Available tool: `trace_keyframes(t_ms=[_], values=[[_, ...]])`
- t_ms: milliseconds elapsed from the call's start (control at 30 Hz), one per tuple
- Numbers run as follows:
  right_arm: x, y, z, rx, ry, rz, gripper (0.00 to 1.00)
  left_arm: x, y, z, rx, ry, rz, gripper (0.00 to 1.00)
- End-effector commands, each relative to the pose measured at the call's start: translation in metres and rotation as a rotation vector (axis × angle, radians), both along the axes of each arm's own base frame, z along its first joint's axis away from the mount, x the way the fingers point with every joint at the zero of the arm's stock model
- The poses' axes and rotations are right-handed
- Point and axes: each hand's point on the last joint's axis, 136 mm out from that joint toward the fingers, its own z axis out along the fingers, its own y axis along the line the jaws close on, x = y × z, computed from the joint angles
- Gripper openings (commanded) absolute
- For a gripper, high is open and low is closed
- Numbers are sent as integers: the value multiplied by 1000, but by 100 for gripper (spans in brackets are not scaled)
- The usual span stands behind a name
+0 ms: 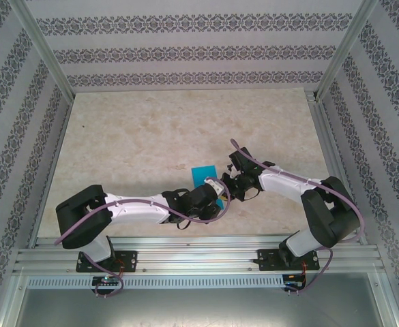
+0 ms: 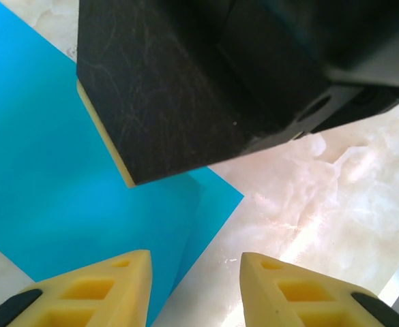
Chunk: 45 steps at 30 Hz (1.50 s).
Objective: Fold a paper plane with a square sheet of paper (fold left side to right side)
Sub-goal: Fold the triangle a second time at the center of the table.
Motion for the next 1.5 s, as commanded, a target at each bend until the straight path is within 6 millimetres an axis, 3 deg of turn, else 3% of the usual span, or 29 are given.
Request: trace_keyframes(t_ms=[0, 300, 500, 733, 1000, 1300, 1467], values=[[0, 11, 13, 92, 1, -6, 10, -5, -1, 0, -14, -4, -15, 42], [0, 7, 12, 89, 17, -17, 11, -11, 19, 17, -131, -86, -16, 50], [-2, 6, 12, 93, 24, -19, 11, -12, 17, 28, -190, -147, -60, 53], [-2, 5, 12, 95, 33, -24, 11, -11, 3, 25, -183, -152, -111, 56], [0, 6, 13, 86, 39, -19, 11, -4, 0, 27, -210, -203, -98, 56], [1, 5, 15, 77, 38, -19, 11, 1, -7, 13, -164, -214, -118, 55], [1, 6, 14, 79, 40, -18, 11, 1, -4, 8, -153, -214, -113, 45]])
